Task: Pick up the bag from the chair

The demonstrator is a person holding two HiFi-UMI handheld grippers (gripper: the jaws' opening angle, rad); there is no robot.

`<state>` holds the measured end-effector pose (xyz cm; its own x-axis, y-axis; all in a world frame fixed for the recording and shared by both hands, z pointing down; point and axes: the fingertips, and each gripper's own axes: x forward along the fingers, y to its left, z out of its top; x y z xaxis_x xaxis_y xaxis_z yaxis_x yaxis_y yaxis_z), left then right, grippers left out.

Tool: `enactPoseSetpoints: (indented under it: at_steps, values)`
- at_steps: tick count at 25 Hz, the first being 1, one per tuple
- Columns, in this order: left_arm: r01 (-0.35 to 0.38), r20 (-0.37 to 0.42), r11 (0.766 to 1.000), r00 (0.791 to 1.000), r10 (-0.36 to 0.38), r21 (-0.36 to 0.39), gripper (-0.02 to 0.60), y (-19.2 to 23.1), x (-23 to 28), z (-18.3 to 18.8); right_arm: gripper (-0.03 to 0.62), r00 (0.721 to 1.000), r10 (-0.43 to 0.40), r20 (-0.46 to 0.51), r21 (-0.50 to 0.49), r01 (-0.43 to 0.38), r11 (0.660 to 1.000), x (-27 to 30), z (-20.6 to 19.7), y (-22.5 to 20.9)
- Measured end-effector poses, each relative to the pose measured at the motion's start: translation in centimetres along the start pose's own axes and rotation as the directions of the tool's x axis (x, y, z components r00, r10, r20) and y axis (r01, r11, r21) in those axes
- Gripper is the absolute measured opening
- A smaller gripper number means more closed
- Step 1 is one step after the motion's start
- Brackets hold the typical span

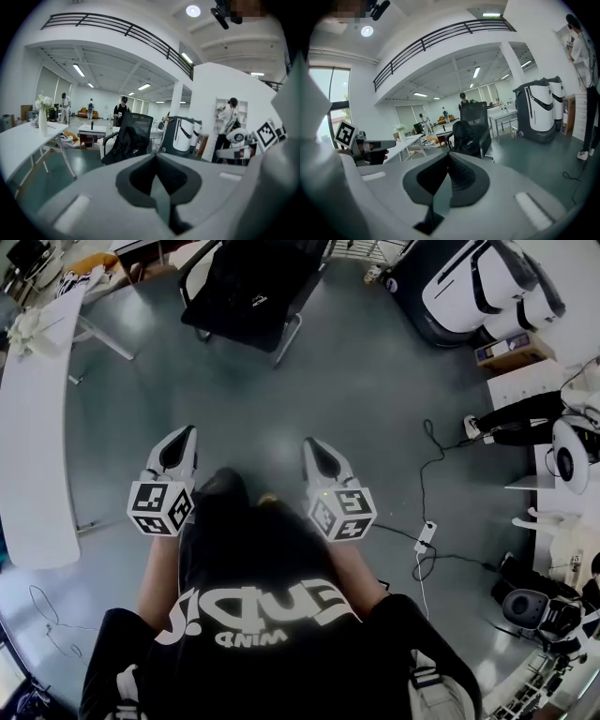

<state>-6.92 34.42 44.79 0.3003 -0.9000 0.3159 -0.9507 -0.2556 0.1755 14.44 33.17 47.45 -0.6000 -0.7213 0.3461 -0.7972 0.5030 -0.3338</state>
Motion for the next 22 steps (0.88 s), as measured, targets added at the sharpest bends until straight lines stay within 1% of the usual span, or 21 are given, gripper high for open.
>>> enactPoseSetpoints:
  at_steps: [5, 10, 13, 17, 22]
  values:
    - [-0.023, 0.009, 1.000, 1.000, 0.023, -0.010, 0.002, -0.2, 1.0, 0.5, 0.000, 1.000, 0.020, -0.006, -0.003, -0.020, 1.000, 0.7, 0.3, -1.2]
    - [-0.036, 0.006, 0.999, 0.999, 0.036, -0.029, 0.002, 1.1, 2.9, 0.5, 0.000, 0.999, 0.031, -0.015, -0.006, -0.031, 1.000, 2.9, 0.7, -2.2]
    - [-0.028, 0.005, 0.999, 1.000, 0.029, -0.046, 0.002, 1.8, 5.1, 0.8, 0.000, 1.000, 0.023, -0.015, -0.004, -0.023, 1.000, 4.6, 1.5, -3.2]
    - [-0.025, -0.004, 0.998, 1.000, 0.025, -0.050, 0.002, 3.0, 8.8, 1.7, 0.000, 1.000, 0.004, -0.007, 0.015, -0.004, 1.000, 7.0, 3.1, -5.4]
    - [-0.017, 0.003, 0.998, 1.000, 0.018, -0.059, 0.002, 5.9, 13.6, 3.7, 0.000, 1.000, -0.017, -0.008, 0.026, 0.017, 1.000, 11.7, 5.3, -7.7]
